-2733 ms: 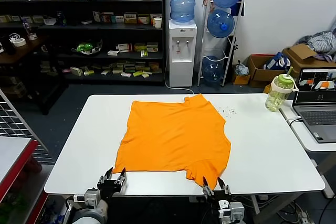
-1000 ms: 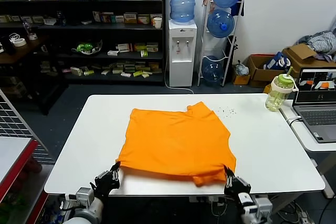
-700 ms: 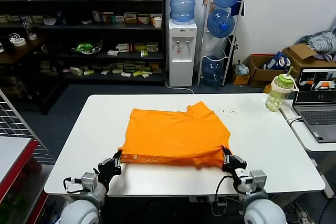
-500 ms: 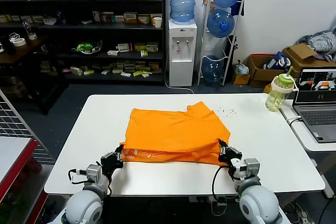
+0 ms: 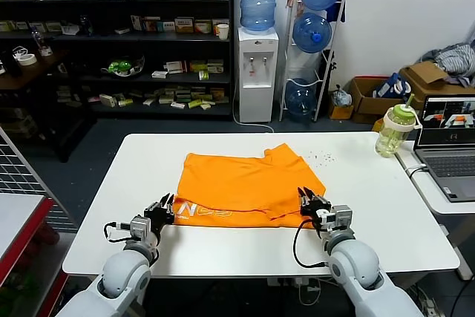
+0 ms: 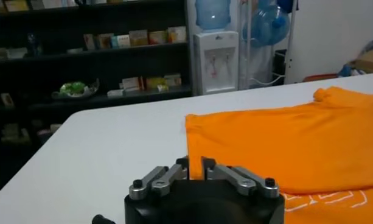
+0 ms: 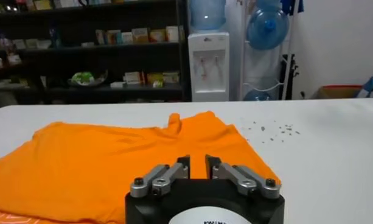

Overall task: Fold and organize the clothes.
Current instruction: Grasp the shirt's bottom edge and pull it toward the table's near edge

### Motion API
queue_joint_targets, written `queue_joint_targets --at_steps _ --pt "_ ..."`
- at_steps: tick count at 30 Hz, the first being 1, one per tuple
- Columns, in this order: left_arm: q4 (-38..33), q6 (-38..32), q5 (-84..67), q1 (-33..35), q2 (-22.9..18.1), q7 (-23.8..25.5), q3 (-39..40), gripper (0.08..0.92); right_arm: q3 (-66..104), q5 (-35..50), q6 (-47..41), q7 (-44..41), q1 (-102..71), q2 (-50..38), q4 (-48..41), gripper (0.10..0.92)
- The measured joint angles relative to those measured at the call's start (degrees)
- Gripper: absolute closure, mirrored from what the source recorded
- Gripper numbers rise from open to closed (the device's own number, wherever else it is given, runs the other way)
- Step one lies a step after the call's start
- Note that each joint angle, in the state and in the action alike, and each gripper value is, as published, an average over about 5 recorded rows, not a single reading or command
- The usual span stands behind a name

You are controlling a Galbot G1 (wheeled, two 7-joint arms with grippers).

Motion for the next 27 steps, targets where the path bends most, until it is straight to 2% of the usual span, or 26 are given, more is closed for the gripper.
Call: queue_joint_targets --at_steps 10,13,17,27 --pt "-3.9 1.0 -0.3 5.8 0.6 0.4 -2.6 0.368 4.2 -1.9 2.2 -4.7 -6.2 -3.1 0.3 0.283" --pt "-4.4 1.0 -0.8 7.7 -0.1 0.8 -3.5 0.282 5.5 -1.9 2.4 -6.1 -8.0 -3.3 0.0 0.223" --pt "-4.6 1.0 -1.5 9.1 -1.1 1.4 -4.2 0.196 6.4 -1.5 2.4 -7.5 -9.3 -3.4 -0.7 0.204" --pt "-3.4 1.3 -4.0 9.2 -3.0 2.5 -5.1 0.177 6.9 -0.6 1.6 -8.9 -10.1 -2.6 -2.2 0.208"
